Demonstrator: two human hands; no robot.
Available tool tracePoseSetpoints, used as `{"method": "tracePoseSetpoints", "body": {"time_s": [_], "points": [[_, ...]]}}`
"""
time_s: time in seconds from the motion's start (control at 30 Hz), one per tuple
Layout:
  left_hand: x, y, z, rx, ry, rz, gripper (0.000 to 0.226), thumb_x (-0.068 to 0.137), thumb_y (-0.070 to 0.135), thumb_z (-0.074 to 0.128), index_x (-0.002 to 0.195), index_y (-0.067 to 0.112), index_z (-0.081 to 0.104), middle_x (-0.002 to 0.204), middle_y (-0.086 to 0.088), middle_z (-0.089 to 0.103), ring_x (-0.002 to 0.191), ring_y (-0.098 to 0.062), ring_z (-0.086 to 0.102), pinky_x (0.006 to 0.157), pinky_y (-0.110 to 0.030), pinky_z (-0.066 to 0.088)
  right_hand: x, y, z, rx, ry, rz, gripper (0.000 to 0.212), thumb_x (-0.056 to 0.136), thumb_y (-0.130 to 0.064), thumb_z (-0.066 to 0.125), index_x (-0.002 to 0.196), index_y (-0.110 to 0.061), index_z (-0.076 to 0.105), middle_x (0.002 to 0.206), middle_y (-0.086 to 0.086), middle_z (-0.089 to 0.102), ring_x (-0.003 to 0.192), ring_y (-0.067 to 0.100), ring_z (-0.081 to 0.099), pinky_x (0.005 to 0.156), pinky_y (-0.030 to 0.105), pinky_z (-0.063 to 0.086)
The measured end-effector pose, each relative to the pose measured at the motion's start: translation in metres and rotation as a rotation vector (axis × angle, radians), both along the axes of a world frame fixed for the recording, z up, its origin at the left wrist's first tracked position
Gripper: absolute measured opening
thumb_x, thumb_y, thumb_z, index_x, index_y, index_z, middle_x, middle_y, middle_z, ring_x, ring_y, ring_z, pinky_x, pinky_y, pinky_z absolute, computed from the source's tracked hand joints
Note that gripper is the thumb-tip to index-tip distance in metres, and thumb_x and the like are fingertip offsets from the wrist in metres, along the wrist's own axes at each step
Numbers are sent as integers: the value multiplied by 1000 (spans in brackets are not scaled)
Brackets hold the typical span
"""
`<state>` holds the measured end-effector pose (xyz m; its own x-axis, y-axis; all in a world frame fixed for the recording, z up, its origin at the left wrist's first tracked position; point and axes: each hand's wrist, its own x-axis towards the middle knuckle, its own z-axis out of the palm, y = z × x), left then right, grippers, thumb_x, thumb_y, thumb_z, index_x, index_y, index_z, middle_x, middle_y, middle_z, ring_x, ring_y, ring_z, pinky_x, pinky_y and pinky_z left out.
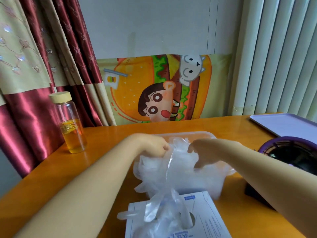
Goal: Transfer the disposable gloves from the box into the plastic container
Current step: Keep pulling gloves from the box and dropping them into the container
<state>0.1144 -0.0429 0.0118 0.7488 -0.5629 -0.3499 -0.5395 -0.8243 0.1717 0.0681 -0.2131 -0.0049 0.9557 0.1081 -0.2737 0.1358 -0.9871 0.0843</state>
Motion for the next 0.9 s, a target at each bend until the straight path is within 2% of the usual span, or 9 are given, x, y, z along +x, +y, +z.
{"method": "tracePoseSetpoints", "body": {"time_s": [0.07, 0.17, 0.27, 0.33, 0.43, 0.53, 0.6, 0.7, 0.9], "points": [[-13, 16, 20, -99, -53, 29, 37, 100, 26, 46, 137, 24, 52, 137, 9, 53, 122, -11, 52, 105, -32, 40, -17, 2, 16, 86, -172, 55, 59, 84, -36, 68, 137, -18, 48, 132, 1, 57, 114, 19, 56, 98, 30, 46], [-43, 44, 38, -409, -131, 94, 35, 100, 26, 48, 134, 27, 53, 134, 14, 54, 120, -3, 50, 99, -21, 38, -52, 11, 33, 342, -398, 158, 34, 86, -31, 67, 118, -21, 64, 106, -10, 66, 81, 0, 58, 71, 7, 43], [-82, 66, 28, -762, -174, 143, 21, 97, 25, 53, 112, 37, 59, 116, 17, 63, 104, 3, 60, 93, -21, 47, -91, 19, 29, 521, -436, 209, 16, 87, -32, 64, 99, -23, 72, 83, -20, 64, 71, -3, 59, 73, 13, 49], [-105, 73, 14, -870, -195, 149, 16, 94, 26, 56, 102, 39, 60, 105, 17, 65, 92, 4, 64, 84, -18, 50, -107, 25, 13, 630, -318, 193, 25, 85, -39, 64, 103, -23, 70, 88, -18, 66, 77, -2, 62, 79, 22, 53], [-132, 72, -10, -801, -170, 186, 21, 87, 39, 64, 107, 36, 61, 100, 16, 63, 88, -1, 64, 76, -15, 50, -120, 38, -24, 727, -170, 115, 39, 77, -50, 68, 107, -27, 62, 99, -15, 64, 89, 4, 62, 77, 19, 51], [-139, 57, -27, -621, -207, 170, 41, 79, 47, 71, 116, 32, 59, 102, 18, 59, 89, -1, 58, 73, -11, 44, -118, 51, -58, 753, -215, 75, 26, 77, -43, 72, 95, -36, 56, 89, -18, 58, 83, 3, 56, 68, 13, 42], [-140, 45, -39, -547, -293, 136, 33, 82, 43, 70, 109, 26, 62, 99, 16, 58, 90, -3, 55, 74, -16, 43, -117, 57, -79, 691, -305, 55, 27, 76, -42, 72, 85, -37, 46, 84, -17, 53, 85, 8, 52, 69, 18, 36], [-137, 32, -55, -645, -298, 138, 16, 90, 31, 64, 85, 16, 63, 83, 2, 63, 76, -12, 56, 72, -31, 48, -115, 60, -93, 605, -379, 12, 38, 74, -49, 69, 100, -28, 51, 96, -7, 52, 99, 19, 49, 77, 26, 36], [-139, 25, -45, -961, -384, 237, 13, 97, 19, 52, 86, 17, 59, 70, 9, 62, 68, 0, 61, 66, -15, 46, -115, 57, -91, 603, -354, 27, 52, 75, -52, 68, 117, -25, 53, 95, -9, 48, 100, 18, 49, 75, 25, 33]]}}
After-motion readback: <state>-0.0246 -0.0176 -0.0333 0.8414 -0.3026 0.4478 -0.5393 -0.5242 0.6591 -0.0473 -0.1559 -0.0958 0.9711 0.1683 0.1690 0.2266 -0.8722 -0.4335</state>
